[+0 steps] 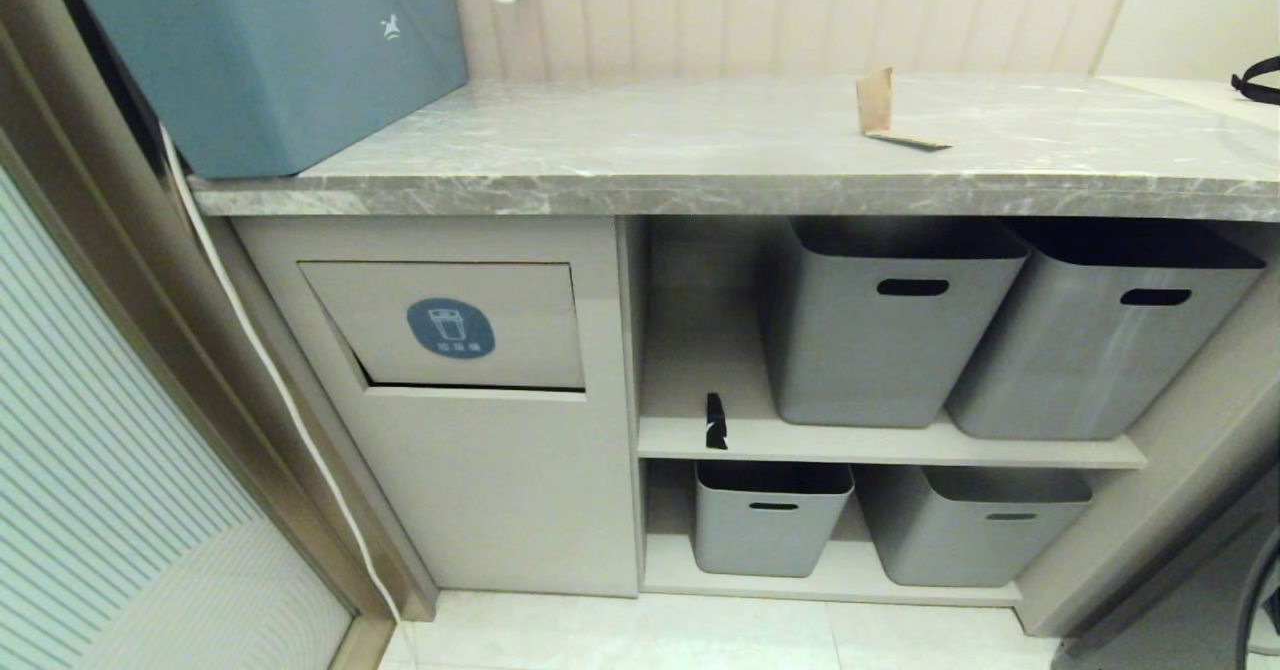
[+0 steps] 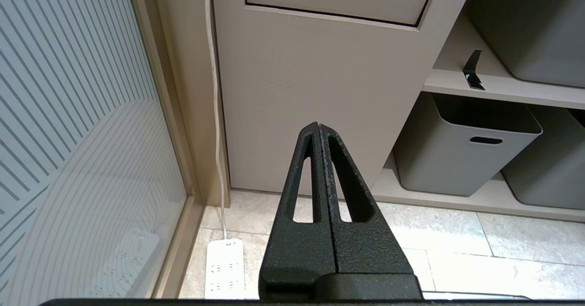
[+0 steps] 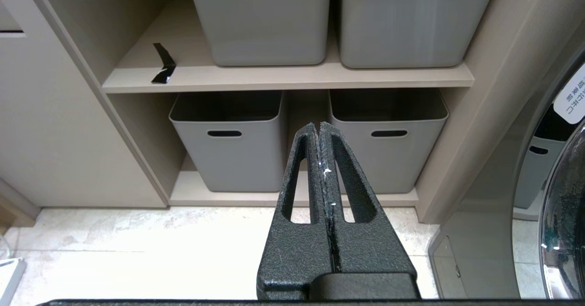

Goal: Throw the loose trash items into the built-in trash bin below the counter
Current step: Pick up the garbage

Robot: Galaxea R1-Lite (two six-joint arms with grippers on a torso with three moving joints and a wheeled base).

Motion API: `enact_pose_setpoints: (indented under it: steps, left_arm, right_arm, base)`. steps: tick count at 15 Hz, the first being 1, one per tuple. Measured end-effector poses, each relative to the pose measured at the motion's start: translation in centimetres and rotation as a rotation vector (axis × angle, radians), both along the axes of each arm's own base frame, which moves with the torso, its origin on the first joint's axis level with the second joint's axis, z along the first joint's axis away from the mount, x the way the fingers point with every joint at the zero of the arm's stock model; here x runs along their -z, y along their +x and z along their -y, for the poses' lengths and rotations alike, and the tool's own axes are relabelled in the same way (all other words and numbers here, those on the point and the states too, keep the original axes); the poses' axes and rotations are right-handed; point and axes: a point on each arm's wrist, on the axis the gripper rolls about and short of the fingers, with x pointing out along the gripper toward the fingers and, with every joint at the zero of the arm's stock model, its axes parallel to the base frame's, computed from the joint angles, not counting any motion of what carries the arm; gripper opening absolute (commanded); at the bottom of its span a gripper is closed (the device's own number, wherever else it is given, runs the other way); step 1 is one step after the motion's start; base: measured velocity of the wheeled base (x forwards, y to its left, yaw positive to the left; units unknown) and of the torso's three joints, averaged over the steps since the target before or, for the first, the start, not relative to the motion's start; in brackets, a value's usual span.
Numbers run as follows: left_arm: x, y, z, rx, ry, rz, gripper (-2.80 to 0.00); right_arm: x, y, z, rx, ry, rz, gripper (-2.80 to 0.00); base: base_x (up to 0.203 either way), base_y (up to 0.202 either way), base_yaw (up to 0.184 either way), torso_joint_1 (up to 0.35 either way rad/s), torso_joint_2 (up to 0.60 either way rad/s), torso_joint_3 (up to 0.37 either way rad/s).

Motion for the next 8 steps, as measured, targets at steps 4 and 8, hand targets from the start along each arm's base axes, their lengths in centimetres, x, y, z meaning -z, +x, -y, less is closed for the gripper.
enact_pose_setpoints:
  steps: [4,8]
  left_arm:
    - [0.0,0.0,0.0,0.0,0.001,0.0,-2.8]
    - [0.0,0.0,0.0,0.0,0.001,0.0,-2.8]
  right_arm:
    - [0.0,0.0,-0.01,-0.005,-0.01,0.0,-2.8]
    - [0.0,0.0,-0.01,-0.004,-0.01,0.0,-2.8]
  base:
    - [0.0,0.0,0.0,0.0,0.0,0.0]
    - [0.0,0.0,0.0,0.0,0.0,0.0]
